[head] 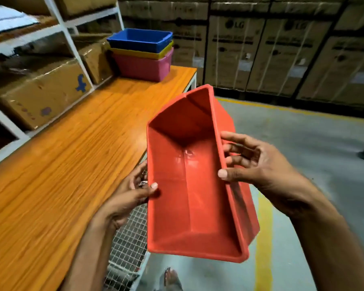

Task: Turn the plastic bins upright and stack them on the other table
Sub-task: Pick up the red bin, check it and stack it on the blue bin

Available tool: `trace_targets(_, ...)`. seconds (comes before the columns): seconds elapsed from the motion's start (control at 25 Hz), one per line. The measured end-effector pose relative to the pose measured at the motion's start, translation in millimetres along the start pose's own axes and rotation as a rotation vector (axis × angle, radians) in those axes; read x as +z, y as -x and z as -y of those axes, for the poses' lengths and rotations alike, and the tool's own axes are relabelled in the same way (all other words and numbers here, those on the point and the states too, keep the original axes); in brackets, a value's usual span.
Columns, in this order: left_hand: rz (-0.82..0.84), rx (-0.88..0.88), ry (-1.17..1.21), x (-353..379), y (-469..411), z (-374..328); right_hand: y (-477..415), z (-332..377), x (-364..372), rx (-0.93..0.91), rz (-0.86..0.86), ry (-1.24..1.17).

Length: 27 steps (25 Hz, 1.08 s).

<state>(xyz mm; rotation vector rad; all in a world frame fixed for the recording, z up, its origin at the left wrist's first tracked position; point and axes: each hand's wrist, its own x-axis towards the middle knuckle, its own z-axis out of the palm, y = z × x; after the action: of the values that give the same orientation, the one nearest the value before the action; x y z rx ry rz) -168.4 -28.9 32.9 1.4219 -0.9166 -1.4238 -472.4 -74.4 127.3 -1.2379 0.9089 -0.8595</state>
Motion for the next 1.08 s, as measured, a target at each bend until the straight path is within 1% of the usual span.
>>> trace_targets(0.12, 0.069, -0.061, 0.014, 24, -81, -4, -36, 1, -15, -0.023, -0.129, 0.003)
trace_targets(0.24, 0.111, -0.097, -0.010, 39, -145, -22, -74, -1, -47, 0.032, -0.236, 0.049)
trace_targets(0.32, 0.158, -0.096, 0.000, 46, -179, -38, -96, -2, -75, 0.085, -0.316, 0.091)
trace_targets(0.44, 0.186, -0.033, -0.017, 57, -219, -62, -131, -8, -112, 0.086, -0.387, 0.086)
trace_targets(0.56, 0.123, 0.038, -0.014, 73, -258, -79, -178, -26, -141, 0.083, -0.477, 0.088)
trace_targets(0.68, 0.066, 0.082, -0.007, 87, -301, -84, -226, -49, -172, 0.101, -0.519, 0.054)
trace_targets(0.88, -0.037, 0.113, -0.014, 131, -387, -97, -307, -62, -242, 0.119, -0.529, 0.024)
trace_targets(1.08, -0.149, 0.181, -0.027, 200, -473, -128, -396, -36, -335, 0.071, -0.496, 0.071)
